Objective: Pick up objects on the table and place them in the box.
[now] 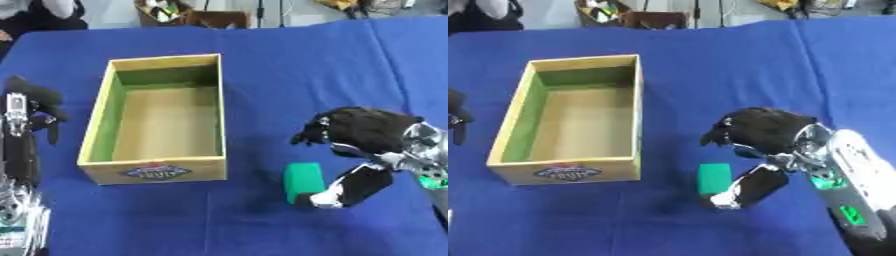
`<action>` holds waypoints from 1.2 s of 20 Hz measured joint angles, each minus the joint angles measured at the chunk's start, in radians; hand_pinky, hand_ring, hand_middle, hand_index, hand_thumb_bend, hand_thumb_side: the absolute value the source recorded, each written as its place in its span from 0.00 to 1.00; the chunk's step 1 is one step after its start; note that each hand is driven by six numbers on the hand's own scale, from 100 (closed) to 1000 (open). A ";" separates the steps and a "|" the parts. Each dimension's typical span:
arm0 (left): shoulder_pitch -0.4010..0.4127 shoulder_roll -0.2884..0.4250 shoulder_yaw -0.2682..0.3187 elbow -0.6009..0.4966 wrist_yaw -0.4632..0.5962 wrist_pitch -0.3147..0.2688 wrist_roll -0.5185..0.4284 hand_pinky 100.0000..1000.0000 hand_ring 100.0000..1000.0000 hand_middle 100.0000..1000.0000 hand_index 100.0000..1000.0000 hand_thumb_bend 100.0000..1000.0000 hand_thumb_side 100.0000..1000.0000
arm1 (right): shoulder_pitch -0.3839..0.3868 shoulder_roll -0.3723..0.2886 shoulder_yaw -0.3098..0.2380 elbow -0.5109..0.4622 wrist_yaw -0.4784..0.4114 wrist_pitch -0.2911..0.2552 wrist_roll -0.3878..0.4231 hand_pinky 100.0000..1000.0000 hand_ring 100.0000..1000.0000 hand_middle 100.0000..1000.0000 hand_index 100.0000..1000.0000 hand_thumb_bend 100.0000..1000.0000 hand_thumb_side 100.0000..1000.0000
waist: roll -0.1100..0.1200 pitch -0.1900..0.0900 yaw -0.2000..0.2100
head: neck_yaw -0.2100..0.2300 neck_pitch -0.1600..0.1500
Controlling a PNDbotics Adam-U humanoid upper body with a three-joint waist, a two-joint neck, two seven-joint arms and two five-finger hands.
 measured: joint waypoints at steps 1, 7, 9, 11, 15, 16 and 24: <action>0.000 0.000 0.000 0.000 0.000 0.000 0.000 0.00 0.29 0.42 0.40 0.00 0.87 | 0.002 0.002 0.002 0.010 0.008 -0.002 -0.003 0.78 0.82 0.63 0.88 0.47 0.91 | 0.000 0.000 0.000 | -0.001 0.000; 0.000 0.000 -0.005 0.000 0.000 -0.001 -0.003 0.00 0.29 0.42 0.40 0.00 0.87 | 0.003 0.012 0.019 0.059 0.038 -0.009 -0.018 0.78 0.82 0.61 0.85 0.42 0.86 | 0.002 0.001 0.001 | -0.005 -0.003; 0.000 0.000 -0.005 0.000 0.000 -0.001 -0.005 0.00 0.29 0.42 0.40 0.00 0.87 | 0.004 0.017 0.025 0.070 0.043 -0.012 -0.020 0.78 0.82 0.60 0.84 0.40 0.83 | 0.003 0.001 0.002 | -0.005 -0.003; 0.000 0.000 -0.005 0.000 0.000 -0.001 -0.006 0.00 0.29 0.42 0.40 0.00 0.87 | 0.004 0.018 0.028 0.077 0.045 -0.015 -0.021 0.78 0.82 0.59 0.84 0.39 0.81 | 0.003 0.002 0.002 | -0.006 -0.003; 0.000 0.000 -0.005 0.000 0.000 0.001 -0.008 0.00 0.29 0.42 0.40 0.00 0.88 | 0.005 0.018 0.030 0.077 0.046 -0.019 -0.017 0.78 0.82 0.58 0.83 0.35 0.76 | 0.005 0.002 0.000 | -0.006 -0.003; 0.000 0.000 -0.005 0.000 0.000 0.001 -0.008 0.00 0.29 0.42 0.40 0.00 0.88 | 0.005 0.018 0.030 0.077 0.045 -0.019 -0.017 0.78 0.82 0.58 0.82 0.34 0.76 | 0.005 0.002 0.000 | -0.006 -0.003; 0.000 -0.001 -0.005 0.000 0.000 0.001 -0.009 0.00 0.29 0.42 0.40 0.00 0.88 | 0.007 0.016 0.024 0.060 0.037 -0.018 -0.017 0.77 0.79 0.45 0.65 0.01 0.67 | 0.006 0.002 -0.002 | -0.005 -0.008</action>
